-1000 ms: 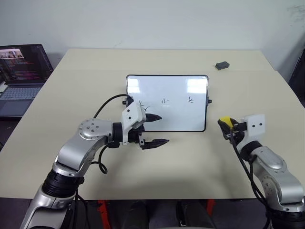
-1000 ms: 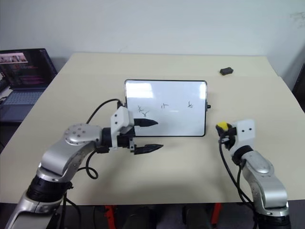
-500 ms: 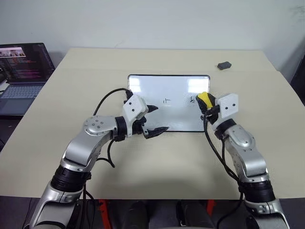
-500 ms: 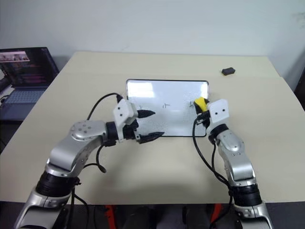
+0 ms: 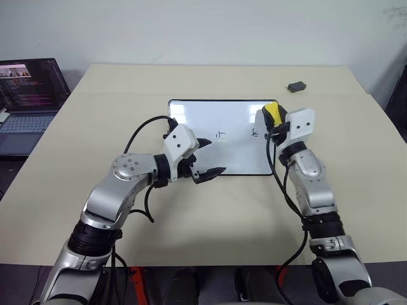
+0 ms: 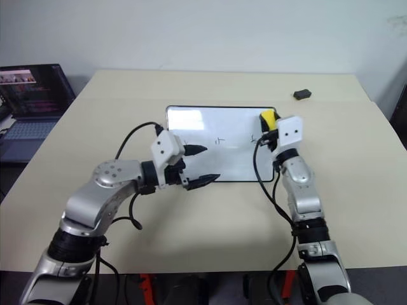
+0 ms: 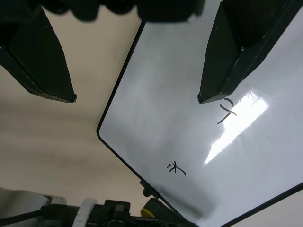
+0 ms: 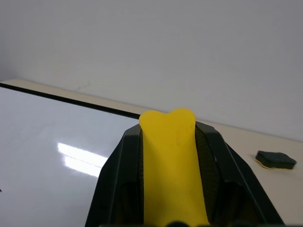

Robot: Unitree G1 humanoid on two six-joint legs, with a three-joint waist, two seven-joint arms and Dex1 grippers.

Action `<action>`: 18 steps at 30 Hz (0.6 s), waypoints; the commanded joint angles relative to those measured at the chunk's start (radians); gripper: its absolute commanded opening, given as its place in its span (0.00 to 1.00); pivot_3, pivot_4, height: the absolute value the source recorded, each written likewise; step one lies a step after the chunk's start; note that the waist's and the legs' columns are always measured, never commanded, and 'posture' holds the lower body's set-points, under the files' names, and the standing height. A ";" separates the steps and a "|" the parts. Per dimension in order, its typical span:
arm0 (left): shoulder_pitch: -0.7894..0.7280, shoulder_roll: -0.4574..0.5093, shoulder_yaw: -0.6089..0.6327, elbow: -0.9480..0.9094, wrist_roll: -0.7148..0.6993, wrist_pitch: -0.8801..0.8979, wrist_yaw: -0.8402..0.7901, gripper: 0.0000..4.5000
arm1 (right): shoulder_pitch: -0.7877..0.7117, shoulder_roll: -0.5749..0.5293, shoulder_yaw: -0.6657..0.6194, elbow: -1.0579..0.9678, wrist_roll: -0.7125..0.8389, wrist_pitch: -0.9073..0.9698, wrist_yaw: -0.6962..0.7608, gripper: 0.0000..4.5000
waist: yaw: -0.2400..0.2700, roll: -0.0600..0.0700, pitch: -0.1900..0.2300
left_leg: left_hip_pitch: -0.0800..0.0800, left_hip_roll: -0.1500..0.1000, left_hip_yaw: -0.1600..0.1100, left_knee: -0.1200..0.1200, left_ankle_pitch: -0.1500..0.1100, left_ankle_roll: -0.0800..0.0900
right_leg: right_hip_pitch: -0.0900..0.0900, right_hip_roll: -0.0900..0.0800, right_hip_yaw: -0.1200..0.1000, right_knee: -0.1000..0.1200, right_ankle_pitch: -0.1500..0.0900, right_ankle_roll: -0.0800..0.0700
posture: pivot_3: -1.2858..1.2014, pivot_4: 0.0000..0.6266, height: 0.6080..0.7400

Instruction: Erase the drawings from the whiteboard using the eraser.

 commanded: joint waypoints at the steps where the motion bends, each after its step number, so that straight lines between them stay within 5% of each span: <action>1: -0.010 0.009 0.030 -0.045 -0.010 0.005 0.002 1.00 | -0.011 0.023 0.029 0.038 -0.016 -0.031 0.024 0.25 | 0.000 0.000 0.000 | 0.000 0.000 0.000 0.000 0.000 0.000 | 0.000 0.000 0.000 0.000 0.000 0.000 | 0.52 0.24 1.00; 18: -0.002 0.012 0.039 -0.056 -0.009 0.019 0.003 1.00 | 0.194 0.050 0.073 -0.063 0.008 0.173 0.094 0.25 | -0.002 -0.001 -0.002 | 0.007 0.001 0.000 0.001 0.000 0.000 | 0.006 0.001 0.000 0.002 0.002 -0.001 | 0.52 0.24 1.00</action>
